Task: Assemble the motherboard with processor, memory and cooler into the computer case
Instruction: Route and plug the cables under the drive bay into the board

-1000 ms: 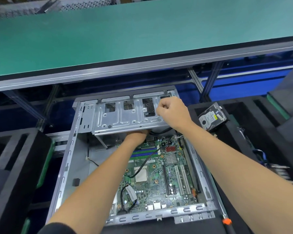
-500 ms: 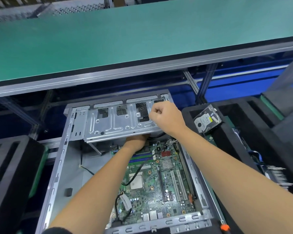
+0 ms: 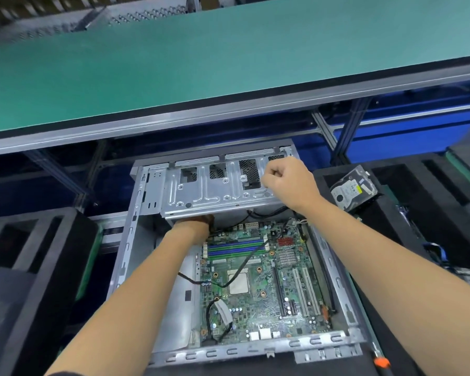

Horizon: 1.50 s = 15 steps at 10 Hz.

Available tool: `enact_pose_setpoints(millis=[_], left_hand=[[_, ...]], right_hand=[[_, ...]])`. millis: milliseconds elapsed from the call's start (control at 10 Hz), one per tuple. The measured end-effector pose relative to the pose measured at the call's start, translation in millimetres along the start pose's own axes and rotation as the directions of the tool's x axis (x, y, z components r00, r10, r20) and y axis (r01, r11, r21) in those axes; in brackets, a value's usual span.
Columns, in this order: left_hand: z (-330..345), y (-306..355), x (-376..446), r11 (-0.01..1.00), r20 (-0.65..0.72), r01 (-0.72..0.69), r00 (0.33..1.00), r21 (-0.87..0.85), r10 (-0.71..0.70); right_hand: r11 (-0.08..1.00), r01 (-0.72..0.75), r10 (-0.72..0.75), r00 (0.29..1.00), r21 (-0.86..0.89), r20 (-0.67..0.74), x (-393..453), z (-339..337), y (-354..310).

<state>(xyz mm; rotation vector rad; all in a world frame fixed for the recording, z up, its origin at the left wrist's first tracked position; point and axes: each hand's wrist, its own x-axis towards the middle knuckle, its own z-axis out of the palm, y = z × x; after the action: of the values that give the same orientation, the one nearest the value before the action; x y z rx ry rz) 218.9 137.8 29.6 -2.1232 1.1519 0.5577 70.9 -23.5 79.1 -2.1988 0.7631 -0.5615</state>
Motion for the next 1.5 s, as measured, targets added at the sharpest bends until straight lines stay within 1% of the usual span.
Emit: enact_pose_setpoints(millis=[100, 200, 300, 400, 500, 600, 700, 800, 900, 1000, 1100, 1200, 1300, 1400, 1500], left_hand=[[2.0, 1.8, 1.6, 0.997, 0.124, -0.007, 0.992, 0.078, -0.003], [-14.6, -1.2, 5.4, 0.81, 0.063, 0.181, 0.982, -0.558, -0.176], [-13.9, 1.1, 5.0, 0.87, 0.093, 0.15, 0.988, -0.471, -0.12], [-19.8, 15.7, 1.5, 0.889, -0.012, -0.058, 0.998, -0.454, 0.058], [-19.7, 25.1, -2.6, 0.851, 0.043, -0.127, 0.984, -0.509, 0.172], [-17.6, 27.0, -2.6, 0.844, 0.037, -0.133, 0.983, -0.519, 0.177], [-13.9, 28.0, -5.3, 0.895, -0.052, -0.183, 0.983, -0.407, 0.177], [-8.4, 21.8, -11.1, 0.897, -0.102, -0.2, 0.979, -0.394, 0.174], [-0.6, 18.9, -17.3, 0.908, -0.216, -0.254, 0.958, -0.334, 0.188], [4.0, 21.3, -20.8, 0.907, -0.306, -0.263, 0.938, -0.329, 0.161], [5.4, 23.8, -19.4, 0.898, -0.321, -0.252, 0.937, -0.359, 0.135], [7.1, 25.0, -15.0, 0.893, -0.332, -0.234, 0.938, -0.384, 0.103], [10.3, 20.9, -11.6, 0.891, -0.311, -0.242, 0.943, -0.385, 0.121], [16.7, 15.3, -8.7, 0.884, -0.283, -0.255, 0.948, -0.391, 0.148], [19.1, 15.4, -7.2, 0.876, -0.271, -0.254, 0.951, -0.411, 0.148]], right_hand=[[1.0, -0.006, 0.006, 1.0, 0.003, 0.001, -0.8, -0.7, -0.3], [1.0, -0.016, 0.016, 1.0, -0.003, 0.007, -1.9, -1.6, -1.9], [0.999, -0.035, 0.035, 0.999, -0.017, 0.011, -2.3, -2.9, -4.3], [0.999, -0.046, 0.046, 0.999, -0.025, 0.009, -2.4, -3.5, -5.7], [0.999, -0.046, 0.047, 0.999, -0.016, 0.008, -3.2, -3.0, -6.1], [0.999, -0.042, 0.042, 0.999, -0.018, 0.005, -4.0, -3.3, -6.7], [0.999, -0.041, 0.041, 0.999, -0.023, 0.005, -4.1, -2.6, -7.3], [0.999, -0.024, 0.024, 1.0, -0.028, 0.015, -5.2, -3.1, -6.6], [0.998, 0.009, -0.006, 0.999, -0.064, 0.044, -9.0, -3.3, -6.7], [0.998, 0.032, -0.03, 0.999, -0.06, 0.033, -11.7, -4.8, -8.3], [0.976, 0.168, -0.172, 0.985, -0.14, -0.014, -22.6, -5.0, -15.6], [0.802, 0.509, -0.472, 0.861, -0.313, 0.193, -44.7, 7.8, -35.5], [0.695, 0.626, -0.37, 0.733, -0.353, 0.571, -56.1, 36.4, -41.2], [0.683, 0.533, -0.081, 0.735, -0.5, 0.673, -51.1, 59.6, -30.8], [0.696, 0.447, 0.051, 0.751, -0.562, 0.659, -46.8, 73.1, -24.9]])
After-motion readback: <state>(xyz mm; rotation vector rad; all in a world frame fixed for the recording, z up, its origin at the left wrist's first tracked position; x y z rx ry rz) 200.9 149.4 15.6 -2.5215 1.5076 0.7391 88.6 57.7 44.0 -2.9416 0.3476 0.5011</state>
